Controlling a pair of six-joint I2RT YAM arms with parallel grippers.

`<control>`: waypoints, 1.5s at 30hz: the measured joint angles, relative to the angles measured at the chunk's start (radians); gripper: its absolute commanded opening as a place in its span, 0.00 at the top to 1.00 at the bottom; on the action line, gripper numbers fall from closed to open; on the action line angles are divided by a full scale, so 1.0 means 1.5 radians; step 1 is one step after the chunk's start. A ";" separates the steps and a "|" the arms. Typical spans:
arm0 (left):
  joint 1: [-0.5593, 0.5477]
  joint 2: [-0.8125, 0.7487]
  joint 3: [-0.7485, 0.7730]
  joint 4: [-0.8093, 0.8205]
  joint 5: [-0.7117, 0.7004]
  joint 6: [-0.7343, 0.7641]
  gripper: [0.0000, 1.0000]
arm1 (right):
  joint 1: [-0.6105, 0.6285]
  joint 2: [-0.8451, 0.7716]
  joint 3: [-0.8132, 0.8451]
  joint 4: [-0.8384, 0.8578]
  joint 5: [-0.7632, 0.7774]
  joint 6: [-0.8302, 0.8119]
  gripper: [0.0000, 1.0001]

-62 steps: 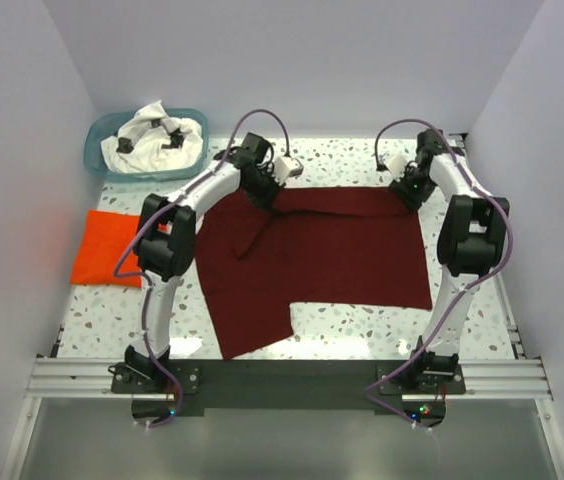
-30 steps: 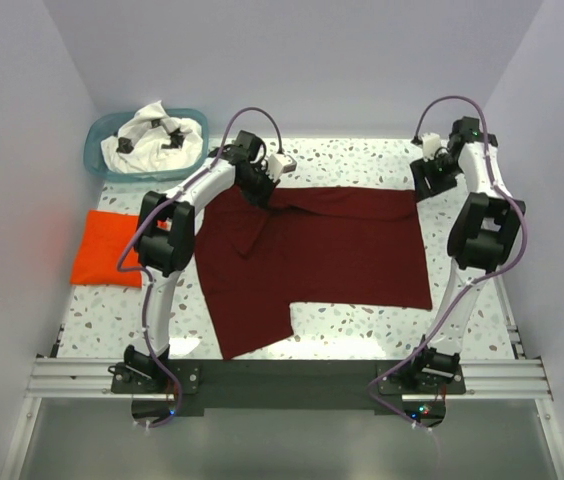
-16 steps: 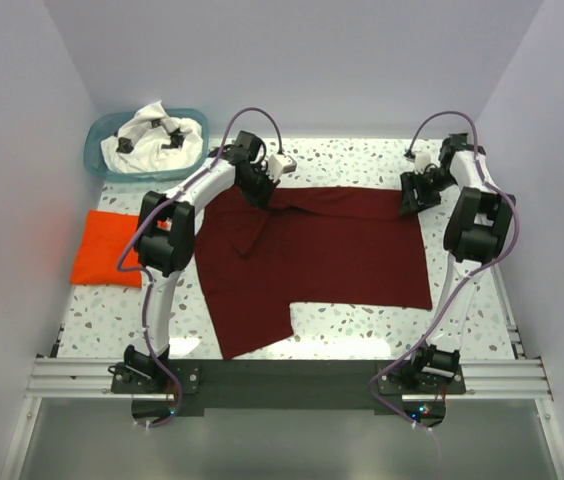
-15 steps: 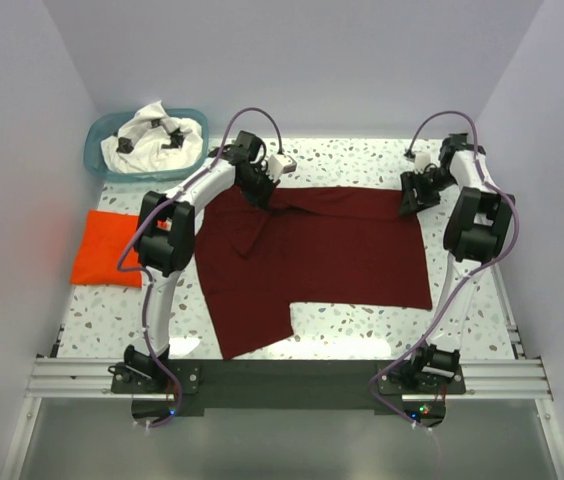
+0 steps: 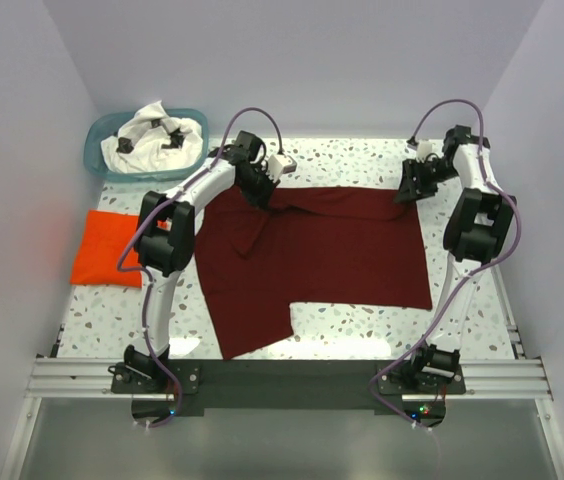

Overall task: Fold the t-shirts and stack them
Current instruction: Fold the tshirt

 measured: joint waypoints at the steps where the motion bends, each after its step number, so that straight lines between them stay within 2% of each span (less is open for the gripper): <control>1: 0.000 0.000 0.000 0.000 0.000 0.001 1.00 | 0.000 0.001 0.003 -0.004 -0.006 0.001 0.53; 12: 0.000 0.000 0.000 0.000 0.000 0.005 1.00 | 0.013 0.008 0.007 -0.043 -0.114 0.002 0.53; 15: 0.000 0.000 0.000 -0.001 0.000 0.005 1.00 | 0.016 0.008 0.007 -0.045 -0.122 0.002 0.58; 19: 0.000 0.000 0.000 -0.004 0.000 0.005 1.00 | 0.012 0.008 0.005 -0.025 -0.084 0.015 0.65; 31: 0.000 0.000 0.000 -0.006 0.004 0.006 0.98 | -0.005 -0.040 -0.047 0.037 0.113 0.030 0.62; 34: 0.000 0.000 0.000 -0.017 0.012 0.013 0.89 | -0.001 -0.048 -0.061 0.038 0.131 0.017 0.62; 39: 0.002 0.000 0.000 -0.057 0.038 0.030 0.66 | 0.036 -0.077 -0.108 0.048 0.141 -0.022 0.63; 45: 0.047 -0.057 -0.073 -0.095 0.136 0.066 0.55 | 0.136 -0.150 -0.175 0.080 0.121 -0.054 0.64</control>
